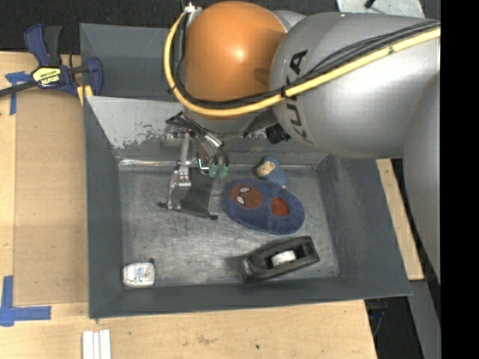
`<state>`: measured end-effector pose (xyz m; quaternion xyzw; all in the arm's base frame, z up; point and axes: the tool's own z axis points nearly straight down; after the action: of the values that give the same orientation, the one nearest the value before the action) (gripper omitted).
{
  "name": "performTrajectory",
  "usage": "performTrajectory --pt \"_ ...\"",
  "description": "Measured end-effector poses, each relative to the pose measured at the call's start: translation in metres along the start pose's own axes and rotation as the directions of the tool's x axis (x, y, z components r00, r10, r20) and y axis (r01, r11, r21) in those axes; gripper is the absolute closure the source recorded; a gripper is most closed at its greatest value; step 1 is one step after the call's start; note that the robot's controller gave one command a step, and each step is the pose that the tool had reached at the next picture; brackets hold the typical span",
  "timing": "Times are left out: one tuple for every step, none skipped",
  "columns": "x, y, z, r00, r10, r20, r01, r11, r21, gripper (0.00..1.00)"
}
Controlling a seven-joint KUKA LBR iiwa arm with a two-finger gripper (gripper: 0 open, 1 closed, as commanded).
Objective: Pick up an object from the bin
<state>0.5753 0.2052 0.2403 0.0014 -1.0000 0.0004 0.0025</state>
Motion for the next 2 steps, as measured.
performTrajectory --pt "-0.0143 -0.0499 0.1630 0.940 0.342 0.002 -0.342 0.940 0.000 0.00" --pt "-0.0175 -0.0492 0.1575 0.939 0.343 0.011 -0.343 0.939 -0.006 1.00"
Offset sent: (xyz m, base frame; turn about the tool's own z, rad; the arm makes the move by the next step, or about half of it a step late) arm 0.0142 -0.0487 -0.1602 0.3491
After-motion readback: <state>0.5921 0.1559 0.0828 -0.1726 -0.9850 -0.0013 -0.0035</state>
